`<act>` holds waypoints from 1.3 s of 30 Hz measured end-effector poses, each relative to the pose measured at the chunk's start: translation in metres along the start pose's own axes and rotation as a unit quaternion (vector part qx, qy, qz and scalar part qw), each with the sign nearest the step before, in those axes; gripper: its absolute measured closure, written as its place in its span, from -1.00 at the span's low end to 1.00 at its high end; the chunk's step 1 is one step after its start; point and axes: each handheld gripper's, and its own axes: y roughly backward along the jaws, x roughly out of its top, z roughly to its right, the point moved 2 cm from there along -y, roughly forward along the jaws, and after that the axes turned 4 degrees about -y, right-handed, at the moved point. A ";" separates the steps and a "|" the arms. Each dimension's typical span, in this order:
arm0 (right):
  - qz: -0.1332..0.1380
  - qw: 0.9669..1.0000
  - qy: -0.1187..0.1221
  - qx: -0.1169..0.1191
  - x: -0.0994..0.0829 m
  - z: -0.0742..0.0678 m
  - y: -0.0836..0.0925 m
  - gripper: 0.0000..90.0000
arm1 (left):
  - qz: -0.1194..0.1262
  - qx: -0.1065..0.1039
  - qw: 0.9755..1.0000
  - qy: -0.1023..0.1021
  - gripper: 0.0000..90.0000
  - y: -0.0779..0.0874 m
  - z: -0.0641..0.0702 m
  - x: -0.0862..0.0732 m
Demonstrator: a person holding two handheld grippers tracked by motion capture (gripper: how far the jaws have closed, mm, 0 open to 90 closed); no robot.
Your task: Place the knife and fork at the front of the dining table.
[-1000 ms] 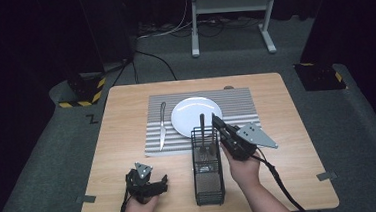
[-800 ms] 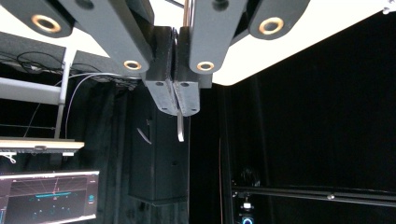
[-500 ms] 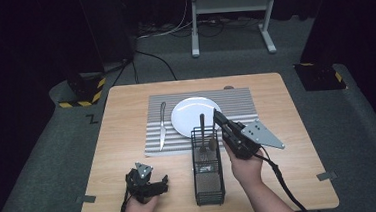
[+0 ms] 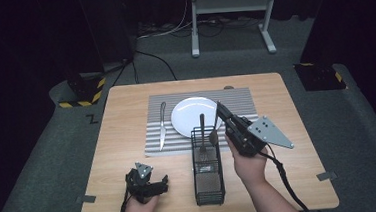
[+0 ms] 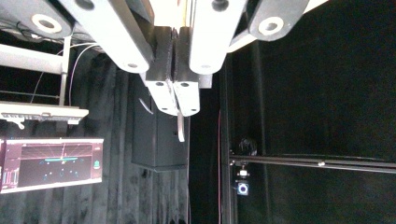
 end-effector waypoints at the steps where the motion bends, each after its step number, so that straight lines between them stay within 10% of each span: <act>1: 0.002 1.000 0.000 0.000 0.002 0.000 0.001 0.97 | 0.000 0.000 1.000 0.000 -0.88 0.000 0.000 0.000; 18: 0.024 0.999 0.009 -0.040 0.020 0.028 0.019 0.97 | -0.001 -0.001 1.000 0.000 -0.88 0.000 0.000 0.000; 39: -0.066 0.993 0.020 -0.099 -0.060 0.076 0.018 0.97 | 0.000 0.000 1.000 -0.001 -0.88 0.000 0.000 0.000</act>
